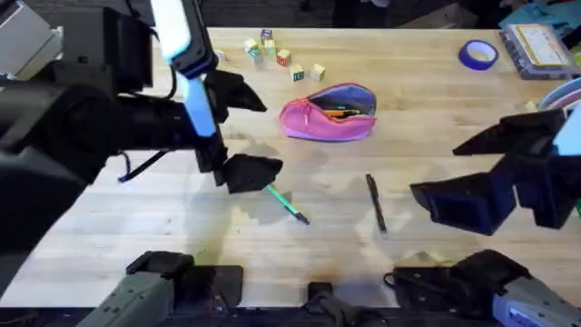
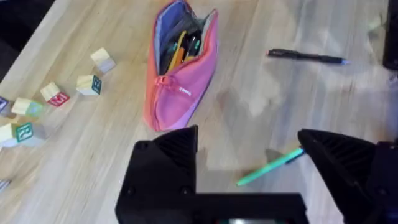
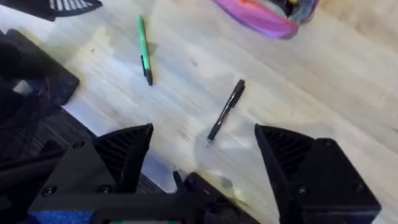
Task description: Unzip the bag, pick up the pens from the table one at a time and place them inside, then zip the bag closed.
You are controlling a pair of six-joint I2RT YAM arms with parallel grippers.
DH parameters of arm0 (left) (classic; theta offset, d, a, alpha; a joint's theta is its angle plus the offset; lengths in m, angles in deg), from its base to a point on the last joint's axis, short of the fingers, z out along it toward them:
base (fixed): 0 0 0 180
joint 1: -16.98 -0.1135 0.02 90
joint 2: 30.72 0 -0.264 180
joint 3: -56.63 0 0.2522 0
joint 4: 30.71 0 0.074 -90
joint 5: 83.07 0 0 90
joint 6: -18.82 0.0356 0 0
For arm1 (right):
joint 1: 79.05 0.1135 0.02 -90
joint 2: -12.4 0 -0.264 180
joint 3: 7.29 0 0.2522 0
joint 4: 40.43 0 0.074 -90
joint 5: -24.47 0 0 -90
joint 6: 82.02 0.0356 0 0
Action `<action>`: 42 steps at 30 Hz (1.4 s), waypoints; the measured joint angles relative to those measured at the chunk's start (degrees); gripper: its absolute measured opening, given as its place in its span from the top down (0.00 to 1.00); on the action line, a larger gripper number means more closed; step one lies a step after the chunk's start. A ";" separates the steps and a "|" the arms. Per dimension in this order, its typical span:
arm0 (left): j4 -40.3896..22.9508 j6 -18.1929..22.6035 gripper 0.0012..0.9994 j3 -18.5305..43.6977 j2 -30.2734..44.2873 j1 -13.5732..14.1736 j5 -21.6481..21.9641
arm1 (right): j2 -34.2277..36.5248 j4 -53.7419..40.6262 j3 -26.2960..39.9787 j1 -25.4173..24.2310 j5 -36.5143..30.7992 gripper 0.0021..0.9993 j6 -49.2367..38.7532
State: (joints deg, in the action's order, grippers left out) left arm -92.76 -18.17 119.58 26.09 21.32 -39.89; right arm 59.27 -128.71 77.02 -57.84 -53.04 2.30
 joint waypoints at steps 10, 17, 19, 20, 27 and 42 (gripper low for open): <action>-5.59 -0.06 0.01 0.00 -11.88 0.00 8.79 | 1.59 -0.75 0.00 0.00 0.21 0.00 5.84; -5.77 -0.06 0.01 0.00 -11.88 0.00 9.17 | 1.99 2.24 -3.16 0.00 -7.14 0.00 12.37; -5.77 -0.06 0.01 0.00 -11.88 0.00 9.17 | 1.99 4.37 -5.48 0.00 -7.86 0.00 13.71; -5.77 -0.06 0.01 0.00 -11.86 0.00 9.17 | 1.99 5.54 -6.78 0.00 -8.14 0.00 14.43; -5.77 -0.06 0.01 0.00 -11.86 0.00 9.17 | 2.01 16.09 -18.85 1.88 -11.39 0.00 19.97; -5.77 -0.06 0.01 0.00 -11.86 0.00 9.17 | 10.60 27.27 -28.87 13.94 -18.18 0.00 30.92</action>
State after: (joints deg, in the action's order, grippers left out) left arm -98.53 -18.23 119.58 14.23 21.32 -30.72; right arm 69.88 -101.44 48.14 -43.90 -71.22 33.22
